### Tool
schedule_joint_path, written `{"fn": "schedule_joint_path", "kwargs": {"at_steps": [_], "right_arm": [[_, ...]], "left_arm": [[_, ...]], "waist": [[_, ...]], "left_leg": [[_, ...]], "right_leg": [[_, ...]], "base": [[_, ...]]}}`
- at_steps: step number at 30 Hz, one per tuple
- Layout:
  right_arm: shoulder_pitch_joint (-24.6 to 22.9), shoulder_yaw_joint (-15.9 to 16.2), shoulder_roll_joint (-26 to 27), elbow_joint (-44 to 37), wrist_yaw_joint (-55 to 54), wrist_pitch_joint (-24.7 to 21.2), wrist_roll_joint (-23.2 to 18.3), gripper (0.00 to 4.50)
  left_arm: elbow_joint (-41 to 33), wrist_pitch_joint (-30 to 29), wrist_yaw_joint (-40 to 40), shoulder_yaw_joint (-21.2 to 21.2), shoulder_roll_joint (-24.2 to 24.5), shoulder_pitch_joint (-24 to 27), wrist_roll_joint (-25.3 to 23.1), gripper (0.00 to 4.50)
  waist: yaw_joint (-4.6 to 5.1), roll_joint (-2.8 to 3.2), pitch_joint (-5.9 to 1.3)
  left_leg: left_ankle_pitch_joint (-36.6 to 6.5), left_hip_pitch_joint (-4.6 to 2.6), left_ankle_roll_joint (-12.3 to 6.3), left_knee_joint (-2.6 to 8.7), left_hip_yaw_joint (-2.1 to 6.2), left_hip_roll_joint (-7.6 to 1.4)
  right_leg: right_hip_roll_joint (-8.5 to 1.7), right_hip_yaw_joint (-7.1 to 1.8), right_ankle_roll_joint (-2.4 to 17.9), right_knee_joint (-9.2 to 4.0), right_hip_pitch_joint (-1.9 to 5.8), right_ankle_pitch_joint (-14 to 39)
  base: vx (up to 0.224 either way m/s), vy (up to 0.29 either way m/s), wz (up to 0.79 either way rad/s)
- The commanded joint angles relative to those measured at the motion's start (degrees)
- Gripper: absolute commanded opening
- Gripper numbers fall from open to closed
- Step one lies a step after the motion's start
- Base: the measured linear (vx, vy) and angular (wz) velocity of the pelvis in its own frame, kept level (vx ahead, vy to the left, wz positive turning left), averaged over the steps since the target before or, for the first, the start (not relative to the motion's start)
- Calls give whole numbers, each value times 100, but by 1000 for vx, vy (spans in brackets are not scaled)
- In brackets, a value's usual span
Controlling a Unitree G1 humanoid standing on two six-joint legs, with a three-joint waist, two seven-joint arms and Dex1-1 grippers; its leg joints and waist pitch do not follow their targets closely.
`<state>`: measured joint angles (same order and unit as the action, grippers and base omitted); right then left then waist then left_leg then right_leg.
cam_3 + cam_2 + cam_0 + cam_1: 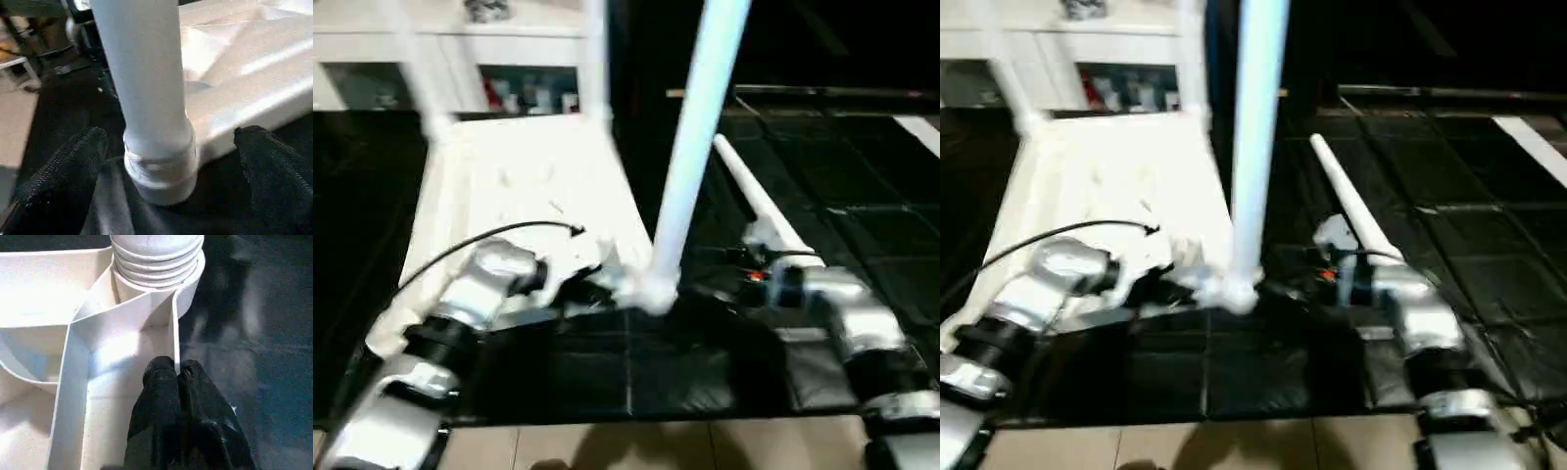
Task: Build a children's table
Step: Rotate leg to tighten
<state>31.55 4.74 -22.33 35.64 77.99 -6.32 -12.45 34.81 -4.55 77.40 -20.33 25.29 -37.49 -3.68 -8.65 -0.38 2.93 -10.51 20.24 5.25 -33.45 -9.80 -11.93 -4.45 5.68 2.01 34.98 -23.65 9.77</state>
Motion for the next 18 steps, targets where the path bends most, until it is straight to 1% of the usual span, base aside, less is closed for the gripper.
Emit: {"fn": "schedule_joint_path", "kwargs": {"at_steps": [1, 4, 5, 9, 12, 13, 14, 15, 16, 17, 18], "right_arm": [[119, 207, -34, -51, 244, 155, 165, 448], [225, 344, 54, 68, 169, 393, 333, 448], [252, 385, 82, 103, 177, 438, 369, 448], [294, 540, 167, 144, 215, 618, 463, 448], [389, 565, 245, 278, 165, 579, 450, 448], [400, 568, 252, 296, 160, 576, 450, 431], [414, 587, 261, 333, 171, 571, 454, 431], [420, 618, 260, 381, 201, 633, 493, 431], [415, 654, 253, 412, 257, 697, 516, 417], [409, 677, 247, 428, 293, 741, 529, 417], [409, 677, 247, 428, 293, 741, 529, 396]], "left_arm": [[32, 279, 508, -400, -41, -132, -117, 0], [77, 373, 578, -443, -60, -181, -153, 0], [96, 399, 591, -451, -72, -195, -160, 0], [101, 415, 649, -473, -108, -217, -145, 0], [108, 482, 701, -493, -101, -215, -129, 0], [105, 489, 710, -496, -98, -212, -128, 0], [95, 509, 733, -504, -87, -197, -130, 0], [95, 535, 753, -512, -76, -186, -134, 0], [100, 558, 768, -520, -66, -181, -136, 0], [102, 572, 776, -524, -61, -178, -137, 0], [102, 572, 776, -524, -61, -178, -137, 0]], "waist": [[27, -13, -385], [10, -9, -390], [2, -22, -392], [-13, -20, -398], [-19, -21, -400], [-18, -18, -402], [-17, -37, -397], [-22, -28, -398], [-19, -27, -397], [-19, -28, -400], [-18, -32, -401]], "left_leg": [[-1031, -35, -353, 347, -9, -160], [-1010, -31, -307, 348, -3, -164], [-1016, -29, -293, 350, -2, -163], [-930, -15, -299, 346, 0, -164], [-910, -8, -311, 344, 0, -159], [-919, -11, -306, 346, 1, -161], [-938, -9, -305, 346, 0, -158], [-937, -10, -306, 347, 0, -162], [-939, -9, -305, 348, 1, -163], [-933, -8, -309, 347, 2, -164], [-909, -5, -313, 348, 3, -164]], "right_leg": [[-405, -310, 1024, -441, 336, 1535], [-415, -313, 1042, -428, 337, 1474], [-417, -311, 1034, -418, 340, 1490], [-423, -320, 1025, -400, 352, 1375], [-415, -317, 1037, -397, 354, 1338], [-419, -314, 1043, -396, 355, 1354], [-418, -313, 1034, -402, 353, 1411], [-422, -316, 1017, -405, 352, 1439], [-420, -316, 1012, -405, 354, 1434], [-416, -314, 1013, -397, 354, 1415], [-416, -315, 1008, -392, 357, 1383]], "base": [[0, 0, 0], [0, 0, 0], [0, 0, 0], [0, 0, 0], [0, 0, 0], [0, 0, 0], [0, 0, 0], [0, 0, 0], [0, 0, 0], [0, 0, 0], [0, 0, 0]]}}
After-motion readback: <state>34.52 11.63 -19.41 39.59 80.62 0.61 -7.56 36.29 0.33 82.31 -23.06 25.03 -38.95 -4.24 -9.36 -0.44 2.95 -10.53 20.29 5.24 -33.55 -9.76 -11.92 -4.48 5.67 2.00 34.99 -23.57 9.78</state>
